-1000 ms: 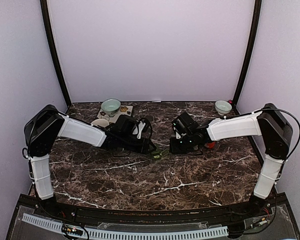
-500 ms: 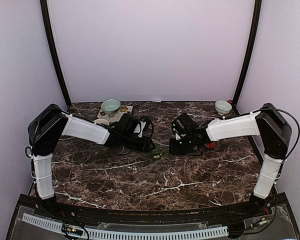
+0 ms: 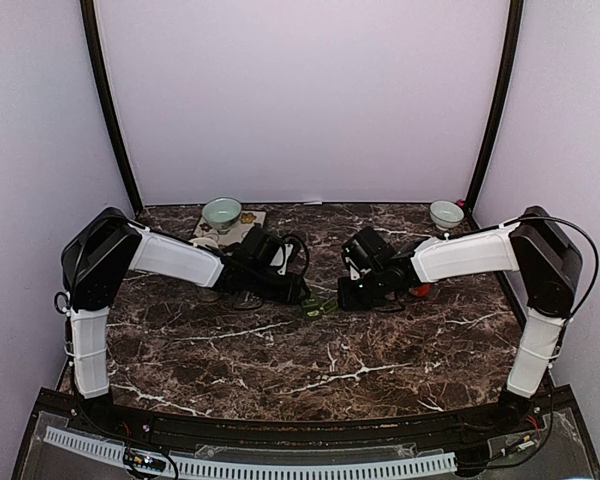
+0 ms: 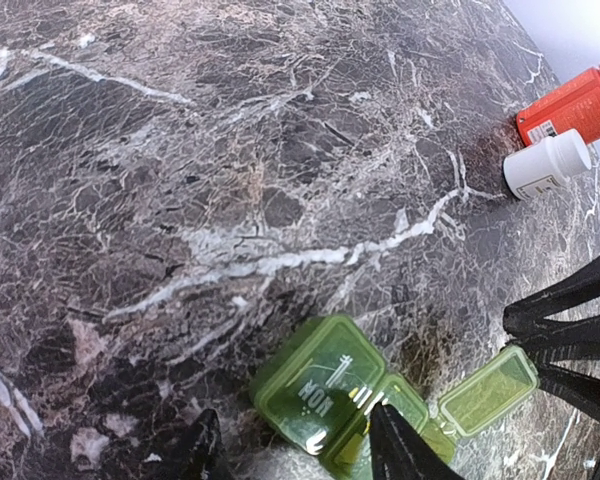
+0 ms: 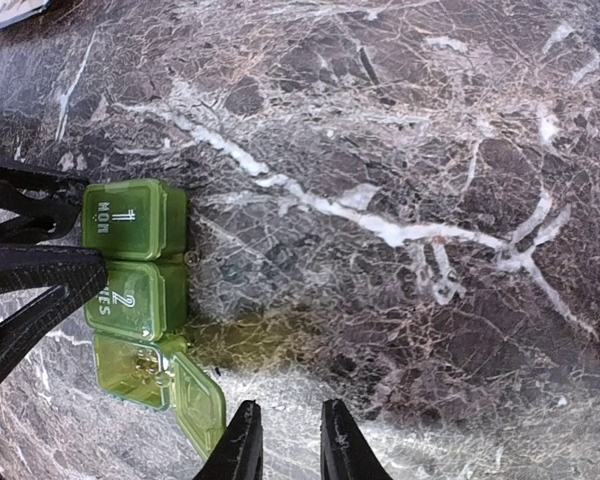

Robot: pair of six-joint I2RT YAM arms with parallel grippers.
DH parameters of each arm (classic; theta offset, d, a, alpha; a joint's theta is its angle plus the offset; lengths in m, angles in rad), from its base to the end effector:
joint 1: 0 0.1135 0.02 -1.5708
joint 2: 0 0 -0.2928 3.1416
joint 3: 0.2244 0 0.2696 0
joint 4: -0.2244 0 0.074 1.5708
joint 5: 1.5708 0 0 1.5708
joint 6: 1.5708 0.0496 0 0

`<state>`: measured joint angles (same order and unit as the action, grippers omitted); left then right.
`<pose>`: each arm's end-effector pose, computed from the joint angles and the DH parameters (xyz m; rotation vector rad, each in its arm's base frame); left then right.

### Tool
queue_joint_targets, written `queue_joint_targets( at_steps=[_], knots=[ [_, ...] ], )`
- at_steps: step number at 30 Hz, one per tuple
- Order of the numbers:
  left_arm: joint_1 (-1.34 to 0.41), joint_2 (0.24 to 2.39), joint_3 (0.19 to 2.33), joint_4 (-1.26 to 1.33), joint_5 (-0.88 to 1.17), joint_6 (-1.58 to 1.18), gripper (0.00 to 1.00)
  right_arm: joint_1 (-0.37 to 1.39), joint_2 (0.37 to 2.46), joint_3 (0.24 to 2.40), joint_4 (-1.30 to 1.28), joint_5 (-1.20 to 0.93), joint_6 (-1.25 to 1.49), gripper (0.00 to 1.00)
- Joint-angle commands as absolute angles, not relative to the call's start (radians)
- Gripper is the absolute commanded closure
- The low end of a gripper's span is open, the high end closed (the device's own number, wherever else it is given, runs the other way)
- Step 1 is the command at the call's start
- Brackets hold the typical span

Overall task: Sort the pills into containers
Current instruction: Close the lid of the pill container on the pill container.

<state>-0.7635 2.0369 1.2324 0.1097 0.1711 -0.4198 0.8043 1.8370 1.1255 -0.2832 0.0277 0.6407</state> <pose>0.3348 -0.3321 0.1486 0.5025 2.3346 -0.7931 0.2802 0.2891 0.1662 -0.2056 2.6409 0.4915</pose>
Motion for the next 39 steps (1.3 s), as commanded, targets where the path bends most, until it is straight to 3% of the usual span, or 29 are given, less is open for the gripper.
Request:
queue_joint_targets(
  at_steps=[1, 39],
  knots=[
    [-0.757, 2.050, 1.269, 0.075, 0.157, -0.412, 0.50, 0.811, 1.847, 1.146, -0.251, 0.017, 0.637, 0.78],
    [-0.758, 2.061, 1.285, 0.031, 0.153, -0.408, 0.50, 0.861, 1.884, 1.229, -0.254, -0.026, 0.645, 0.76]
  ],
)
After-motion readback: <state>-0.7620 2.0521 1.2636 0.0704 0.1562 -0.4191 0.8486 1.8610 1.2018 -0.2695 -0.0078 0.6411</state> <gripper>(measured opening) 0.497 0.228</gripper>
